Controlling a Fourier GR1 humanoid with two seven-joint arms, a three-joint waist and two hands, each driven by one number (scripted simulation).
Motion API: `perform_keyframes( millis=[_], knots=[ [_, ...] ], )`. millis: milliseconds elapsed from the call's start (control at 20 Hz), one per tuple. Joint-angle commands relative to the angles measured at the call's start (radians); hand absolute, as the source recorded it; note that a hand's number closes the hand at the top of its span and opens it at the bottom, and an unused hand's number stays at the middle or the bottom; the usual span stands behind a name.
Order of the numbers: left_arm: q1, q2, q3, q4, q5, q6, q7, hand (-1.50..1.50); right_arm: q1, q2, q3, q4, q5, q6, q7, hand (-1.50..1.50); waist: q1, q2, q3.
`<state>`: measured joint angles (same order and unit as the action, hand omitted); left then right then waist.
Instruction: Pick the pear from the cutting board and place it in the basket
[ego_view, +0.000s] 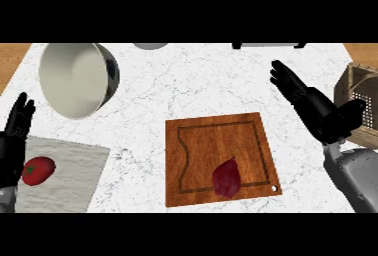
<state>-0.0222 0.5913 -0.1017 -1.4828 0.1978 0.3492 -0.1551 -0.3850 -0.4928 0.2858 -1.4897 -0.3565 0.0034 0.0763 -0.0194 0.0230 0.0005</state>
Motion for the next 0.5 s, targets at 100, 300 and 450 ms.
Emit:
perform_keyframes(
  millis=[100,300,450],
  knots=[
    [0.043,-0.069,-0.066,0.066,0.072,-0.074,0.145,0.00,0.024,0.160,-0.112,0.005,-0.127,-0.064,-0.120,1.50,0.010,-0.017,0.002],
    [0.129,-0.180,-0.167,0.152,0.131,-0.125,0.248,0.00,-0.011,0.258,-0.057,-0.083,-0.113,-0.016,-0.275,1.50,0.016,-0.016,0.000],
    [0.108,-0.181,-0.176,0.156,0.129,-0.127,0.298,0.00,0.028,0.479,0.107,-0.088,0.022,-0.230,-0.314,1.50,0.021,-0.024,-0.002]
  ],
)
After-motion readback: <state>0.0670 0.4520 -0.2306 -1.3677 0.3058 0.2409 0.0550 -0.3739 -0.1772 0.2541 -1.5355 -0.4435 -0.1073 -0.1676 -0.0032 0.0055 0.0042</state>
